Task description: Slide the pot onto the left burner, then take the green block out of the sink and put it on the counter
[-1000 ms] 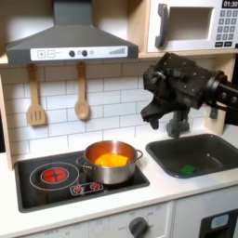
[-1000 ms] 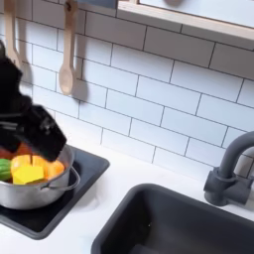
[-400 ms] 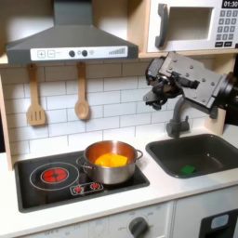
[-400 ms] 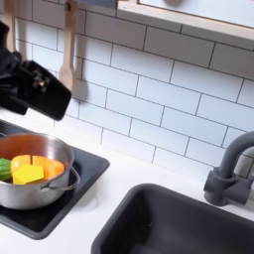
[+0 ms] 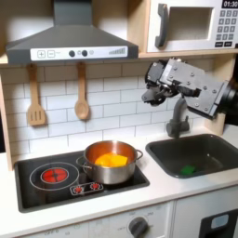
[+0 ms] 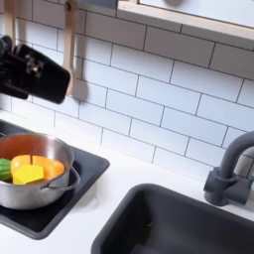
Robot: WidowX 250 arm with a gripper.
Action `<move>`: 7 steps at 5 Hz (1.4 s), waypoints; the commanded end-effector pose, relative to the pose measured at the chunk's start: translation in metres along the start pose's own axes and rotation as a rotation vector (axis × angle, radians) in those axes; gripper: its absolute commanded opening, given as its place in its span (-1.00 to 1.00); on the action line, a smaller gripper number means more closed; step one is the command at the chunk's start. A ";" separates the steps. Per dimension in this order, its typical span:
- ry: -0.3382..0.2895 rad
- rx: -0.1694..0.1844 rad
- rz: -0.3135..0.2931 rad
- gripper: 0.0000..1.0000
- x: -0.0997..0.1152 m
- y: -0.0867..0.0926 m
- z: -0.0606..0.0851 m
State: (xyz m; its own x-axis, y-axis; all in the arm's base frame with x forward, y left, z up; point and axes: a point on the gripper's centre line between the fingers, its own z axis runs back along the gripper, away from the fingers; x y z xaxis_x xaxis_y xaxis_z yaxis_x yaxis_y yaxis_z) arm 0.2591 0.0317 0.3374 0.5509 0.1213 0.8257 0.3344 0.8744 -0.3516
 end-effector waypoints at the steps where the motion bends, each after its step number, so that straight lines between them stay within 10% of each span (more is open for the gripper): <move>1: 0.005 0.052 -0.039 1.00 0.011 -0.015 -0.032; 5: -0.036 0.065 0.064 1.00 0.058 -0.016 -0.072; 7: -0.097 0.029 0.072 1.00 0.082 -0.028 -0.067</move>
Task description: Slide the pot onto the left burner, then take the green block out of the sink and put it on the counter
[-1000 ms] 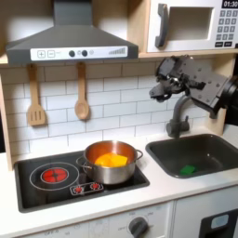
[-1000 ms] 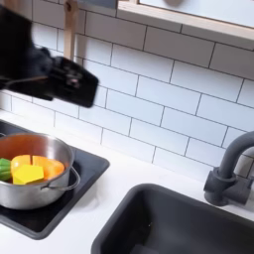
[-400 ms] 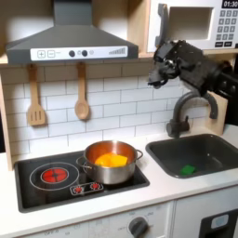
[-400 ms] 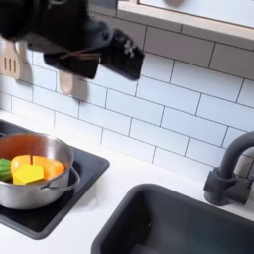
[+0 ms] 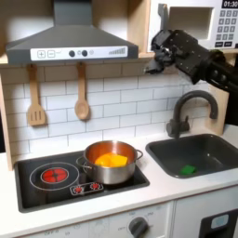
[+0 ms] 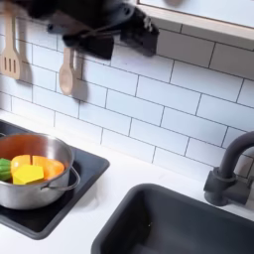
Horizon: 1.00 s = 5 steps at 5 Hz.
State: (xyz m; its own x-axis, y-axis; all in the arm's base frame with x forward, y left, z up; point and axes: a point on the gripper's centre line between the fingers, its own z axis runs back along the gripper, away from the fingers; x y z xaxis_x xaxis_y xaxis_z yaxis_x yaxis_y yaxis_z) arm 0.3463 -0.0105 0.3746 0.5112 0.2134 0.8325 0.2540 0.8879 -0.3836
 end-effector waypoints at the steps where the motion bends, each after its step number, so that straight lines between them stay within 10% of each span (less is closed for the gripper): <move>1: -0.032 -0.051 0.012 1.00 0.010 -0.014 0.006; 5: -0.269 -0.038 -0.080 1.00 0.033 -0.021 0.008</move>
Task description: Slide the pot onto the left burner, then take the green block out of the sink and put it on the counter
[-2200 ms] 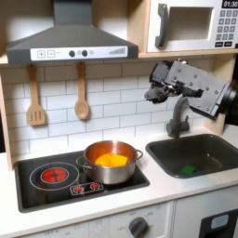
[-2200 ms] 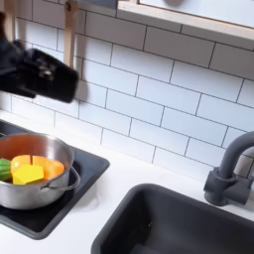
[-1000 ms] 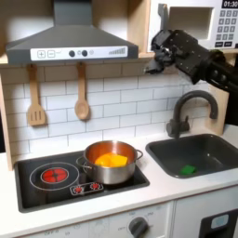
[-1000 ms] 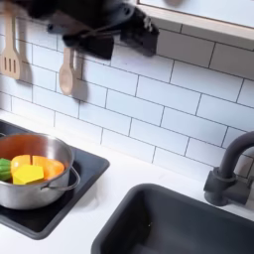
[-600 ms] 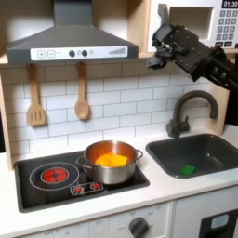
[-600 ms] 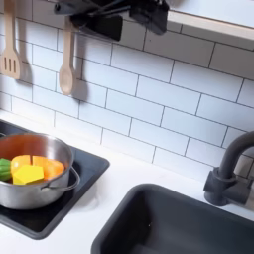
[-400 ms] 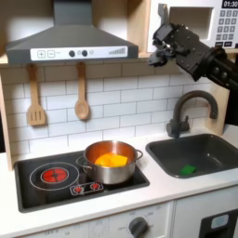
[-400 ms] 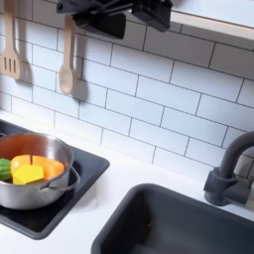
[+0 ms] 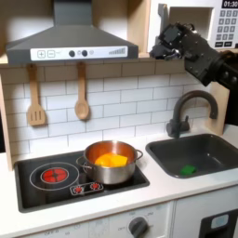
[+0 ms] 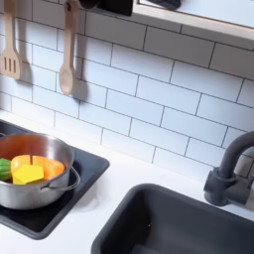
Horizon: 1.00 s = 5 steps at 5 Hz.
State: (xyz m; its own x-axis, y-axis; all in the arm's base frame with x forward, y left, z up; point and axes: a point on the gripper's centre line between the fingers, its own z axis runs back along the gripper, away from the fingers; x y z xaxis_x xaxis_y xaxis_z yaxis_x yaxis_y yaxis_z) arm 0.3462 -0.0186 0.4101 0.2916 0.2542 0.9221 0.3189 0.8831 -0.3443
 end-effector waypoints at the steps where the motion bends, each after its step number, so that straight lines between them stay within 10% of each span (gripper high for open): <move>1: -0.037 0.006 -0.037 1.00 0.003 -0.001 -0.010; 5: -0.044 0.016 -0.046 1.00 0.007 -0.002 -0.028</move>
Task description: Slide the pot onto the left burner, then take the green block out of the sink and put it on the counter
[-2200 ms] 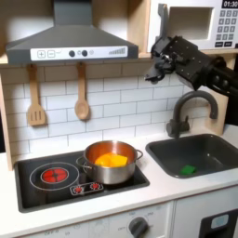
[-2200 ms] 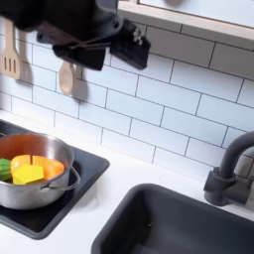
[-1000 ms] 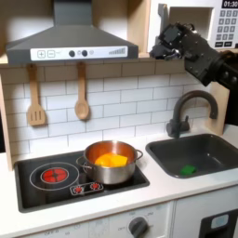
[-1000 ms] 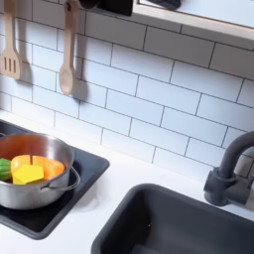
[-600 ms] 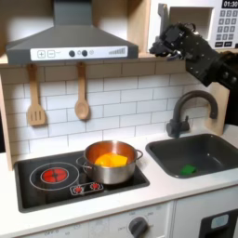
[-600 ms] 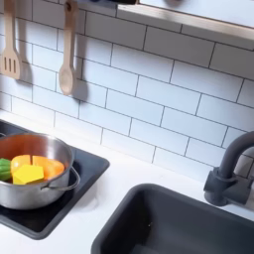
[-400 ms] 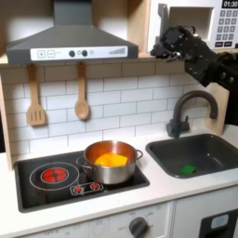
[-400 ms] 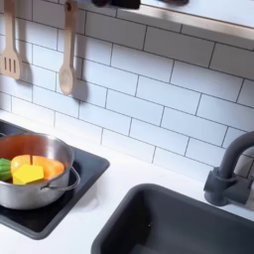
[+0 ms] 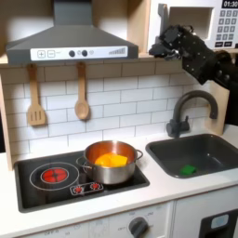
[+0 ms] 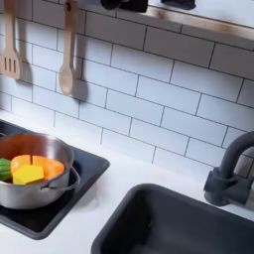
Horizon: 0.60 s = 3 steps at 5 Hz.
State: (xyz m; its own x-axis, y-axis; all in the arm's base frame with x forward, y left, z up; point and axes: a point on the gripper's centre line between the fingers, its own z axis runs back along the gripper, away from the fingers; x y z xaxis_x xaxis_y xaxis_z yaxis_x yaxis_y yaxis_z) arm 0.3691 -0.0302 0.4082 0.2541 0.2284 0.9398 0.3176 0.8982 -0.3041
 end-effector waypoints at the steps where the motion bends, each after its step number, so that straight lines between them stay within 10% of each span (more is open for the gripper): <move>1: -0.022 0.014 0.003 0.25 0.008 0.005 -0.006; 2: -0.032 0.017 0.002 -0.58 0.010 0.006 -0.006; 3: -0.027 0.020 0.001 -1.00 0.009 0.008 -0.007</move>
State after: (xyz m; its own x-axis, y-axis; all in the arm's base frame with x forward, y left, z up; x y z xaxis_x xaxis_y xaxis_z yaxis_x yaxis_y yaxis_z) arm 0.3799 -0.0245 0.4129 0.2297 0.2343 0.9446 0.2997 0.9064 -0.2977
